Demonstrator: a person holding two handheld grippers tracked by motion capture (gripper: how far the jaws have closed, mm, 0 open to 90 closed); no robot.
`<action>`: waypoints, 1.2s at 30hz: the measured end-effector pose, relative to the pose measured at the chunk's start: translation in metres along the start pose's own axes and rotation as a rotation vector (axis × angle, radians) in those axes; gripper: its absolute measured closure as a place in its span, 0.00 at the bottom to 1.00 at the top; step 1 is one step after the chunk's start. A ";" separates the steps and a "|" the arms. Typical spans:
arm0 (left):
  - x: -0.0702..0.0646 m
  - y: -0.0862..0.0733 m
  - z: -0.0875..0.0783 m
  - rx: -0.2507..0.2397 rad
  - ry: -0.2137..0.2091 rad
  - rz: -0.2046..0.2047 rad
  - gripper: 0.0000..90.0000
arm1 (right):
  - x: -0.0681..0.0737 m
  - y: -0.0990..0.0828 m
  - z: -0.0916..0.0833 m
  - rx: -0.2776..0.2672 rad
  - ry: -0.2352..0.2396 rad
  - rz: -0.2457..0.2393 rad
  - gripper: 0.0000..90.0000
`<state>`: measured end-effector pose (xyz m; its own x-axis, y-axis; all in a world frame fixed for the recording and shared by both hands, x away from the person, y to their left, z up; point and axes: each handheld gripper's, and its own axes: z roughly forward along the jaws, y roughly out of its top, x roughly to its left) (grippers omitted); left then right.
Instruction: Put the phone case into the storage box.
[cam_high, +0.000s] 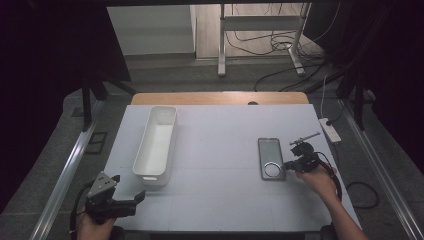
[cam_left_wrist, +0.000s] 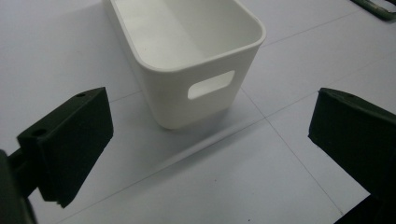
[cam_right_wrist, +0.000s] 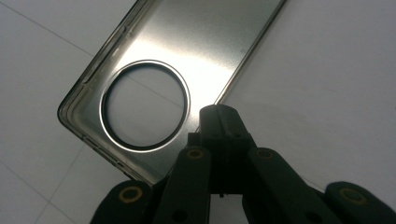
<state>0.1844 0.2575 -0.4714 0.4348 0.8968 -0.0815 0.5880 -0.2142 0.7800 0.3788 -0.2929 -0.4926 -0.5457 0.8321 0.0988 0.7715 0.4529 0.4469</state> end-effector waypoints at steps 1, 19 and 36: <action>0.000 0.000 0.000 0.000 0.000 0.000 0.01 | 0.002 0.000 0.001 -0.001 0.008 -0.005 1.00; 0.000 0.000 0.001 0.004 0.000 0.003 0.01 | 0.038 0.011 0.012 0.000 0.056 -0.108 1.00; 0.000 0.001 0.001 0.007 -0.002 0.000 0.01 | 0.041 0.024 0.010 -0.035 0.064 -0.125 1.00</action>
<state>0.1856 0.2571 -0.4717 0.4366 0.8959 -0.0828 0.5924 -0.2170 0.7759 0.3785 -0.2442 -0.4867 -0.6573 0.7474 0.0970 0.6853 0.5392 0.4895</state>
